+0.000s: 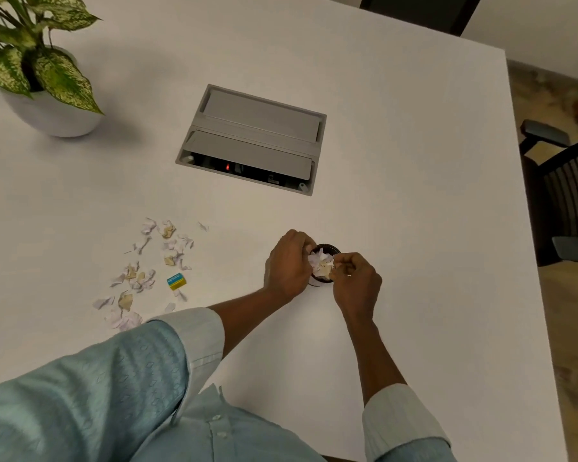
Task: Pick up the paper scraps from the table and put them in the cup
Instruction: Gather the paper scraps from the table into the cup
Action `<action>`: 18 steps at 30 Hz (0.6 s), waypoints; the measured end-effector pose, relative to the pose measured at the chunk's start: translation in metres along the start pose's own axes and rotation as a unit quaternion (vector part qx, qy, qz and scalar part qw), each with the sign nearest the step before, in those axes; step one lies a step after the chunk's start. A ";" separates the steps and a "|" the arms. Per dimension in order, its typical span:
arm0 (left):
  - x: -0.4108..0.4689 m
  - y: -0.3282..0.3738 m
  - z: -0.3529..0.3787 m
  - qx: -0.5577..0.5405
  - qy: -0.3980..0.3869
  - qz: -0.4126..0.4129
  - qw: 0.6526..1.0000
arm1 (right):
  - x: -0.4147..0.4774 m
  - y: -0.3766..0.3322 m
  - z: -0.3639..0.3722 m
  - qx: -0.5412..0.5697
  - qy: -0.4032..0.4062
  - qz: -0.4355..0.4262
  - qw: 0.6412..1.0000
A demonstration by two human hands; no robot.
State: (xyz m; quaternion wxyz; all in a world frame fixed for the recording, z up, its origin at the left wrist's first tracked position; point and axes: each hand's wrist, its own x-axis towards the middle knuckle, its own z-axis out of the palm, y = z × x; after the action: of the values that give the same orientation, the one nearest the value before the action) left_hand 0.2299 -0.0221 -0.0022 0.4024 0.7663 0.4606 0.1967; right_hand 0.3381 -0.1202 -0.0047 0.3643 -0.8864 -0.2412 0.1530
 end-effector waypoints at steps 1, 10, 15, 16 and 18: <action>-0.002 -0.008 -0.003 0.003 0.005 -0.009 1.000 | -0.001 0.002 0.002 -0.012 0.001 -0.025 1.000; -0.044 -0.125 -0.055 0.242 -0.164 0.111 0.950 | -0.010 0.012 0.019 -0.213 -0.112 -0.241 0.940; -0.060 -0.163 -0.064 0.339 -0.311 0.101 0.882 | -0.014 0.025 0.026 -0.317 -0.134 -0.262 0.902; -0.061 -0.166 -0.064 0.351 -0.320 0.101 0.874 | -0.014 0.027 0.027 -0.334 -0.134 -0.265 0.895; -0.062 -0.168 -0.063 0.375 -0.336 0.101 0.858 | -0.012 0.030 0.028 -0.357 -0.145 -0.262 0.885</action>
State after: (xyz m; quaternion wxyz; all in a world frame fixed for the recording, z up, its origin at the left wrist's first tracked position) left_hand 0.0645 -0.0058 -0.0942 0.1928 0.9210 0.2563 -0.2213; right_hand 0.3257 -0.1294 -0.0446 0.0111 -0.8291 -0.5528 0.0829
